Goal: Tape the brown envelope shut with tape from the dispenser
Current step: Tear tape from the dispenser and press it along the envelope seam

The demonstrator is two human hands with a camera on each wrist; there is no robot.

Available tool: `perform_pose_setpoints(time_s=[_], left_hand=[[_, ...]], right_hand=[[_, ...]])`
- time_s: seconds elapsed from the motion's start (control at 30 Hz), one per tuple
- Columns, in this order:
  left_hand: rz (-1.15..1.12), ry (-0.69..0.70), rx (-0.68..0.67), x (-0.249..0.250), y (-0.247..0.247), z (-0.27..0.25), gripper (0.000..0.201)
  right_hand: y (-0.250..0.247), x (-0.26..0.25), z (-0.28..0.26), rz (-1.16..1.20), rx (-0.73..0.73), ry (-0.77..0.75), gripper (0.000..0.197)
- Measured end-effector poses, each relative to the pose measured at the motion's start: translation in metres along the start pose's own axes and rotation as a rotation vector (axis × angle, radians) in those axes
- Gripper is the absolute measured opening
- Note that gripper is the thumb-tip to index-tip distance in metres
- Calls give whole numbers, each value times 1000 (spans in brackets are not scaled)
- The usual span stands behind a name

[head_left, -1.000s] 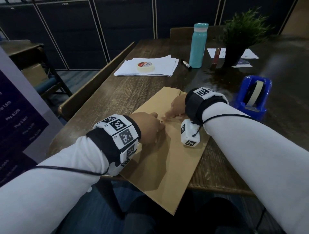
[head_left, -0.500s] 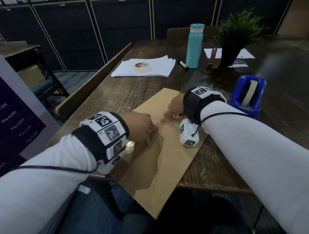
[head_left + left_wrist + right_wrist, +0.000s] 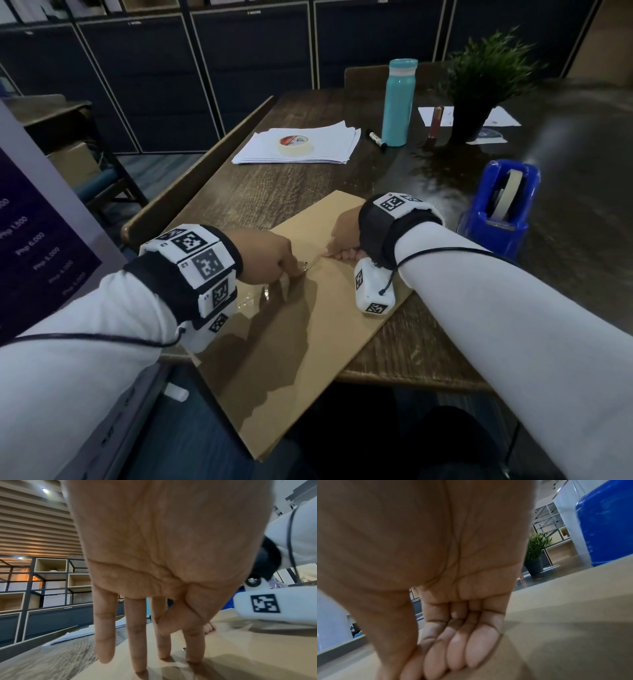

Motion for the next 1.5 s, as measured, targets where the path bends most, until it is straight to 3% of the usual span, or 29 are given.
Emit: perform_pose_setpoints(time_s=[0.17,0.27,0.5,0.63,0.83,0.97,1.2,1.3,1.5], left_hand=[[3,-18,-10,0,-3,3,48],[-78,-21,42,6,-16,0,47],[-281,182,639,57,-105,-23,36],[-471,296,816,98,-132,-29,30],[-510,340,687,154,-130,1,26],[-554,338,627,183,-124,15,36],[-774,309,538,194,-117,28,47],[-863,291,488,194,-114,36,47],[-1170,207,336,195,-105,51,42]], right_hand=[[-8,-12,-39,-253,153,-128,19],[-16,-7,-67,-251,267,-208,24],[-64,40,-136,-133,598,-214,29],[-82,76,-156,-146,661,-117,53],[-103,128,-168,-105,726,-18,70],[-114,167,-159,-50,740,75,76],[-118,198,-140,81,716,130,81],[-118,199,-133,115,657,104,86],[-124,202,-129,94,687,129,89]])
Point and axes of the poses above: each hand's wrist, its own z-axis towards the middle knuckle, its own y-axis out of the palm, x = y × z, the point moved 10 cm from there along z, towards the middle knuckle, and after that the axes turned 5 degrees about -z, right-handed, at the moved point
